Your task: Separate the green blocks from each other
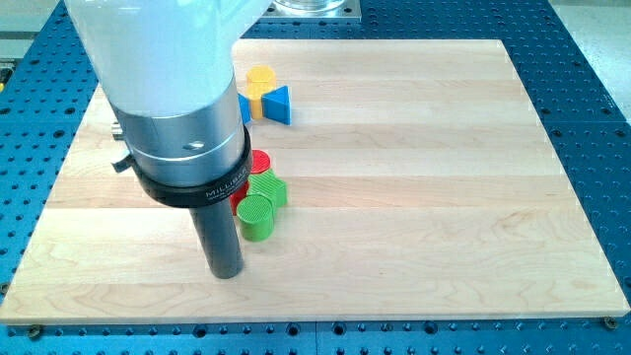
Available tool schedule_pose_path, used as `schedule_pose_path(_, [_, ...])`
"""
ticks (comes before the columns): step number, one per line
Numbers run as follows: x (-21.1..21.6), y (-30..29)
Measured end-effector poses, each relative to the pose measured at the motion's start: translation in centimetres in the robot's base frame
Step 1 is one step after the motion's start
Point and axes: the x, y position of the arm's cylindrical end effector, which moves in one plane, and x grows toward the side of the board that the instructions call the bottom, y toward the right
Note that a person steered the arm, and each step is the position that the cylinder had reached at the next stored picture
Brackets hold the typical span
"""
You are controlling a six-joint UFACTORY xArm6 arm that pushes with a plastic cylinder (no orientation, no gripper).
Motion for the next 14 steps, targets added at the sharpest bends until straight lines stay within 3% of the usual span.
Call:
schedule_pose_path(4, [0.1,0.0])
schedule_pose_path(5, [-0.9,-6.0])
schedule_pose_path(6, [-4.1,-7.2])
schedule_pose_path(8, [-5.0,-0.8])
schedule_pose_path(9, [-2.9,-1.3])
schedule_pose_path(10, [-2.9,2.2])
schedule_pose_path(11, [-4.0,3.4])
schedule_pose_path(12, [-7.9,4.0])
schedule_pose_path(14, [-3.0,3.4])
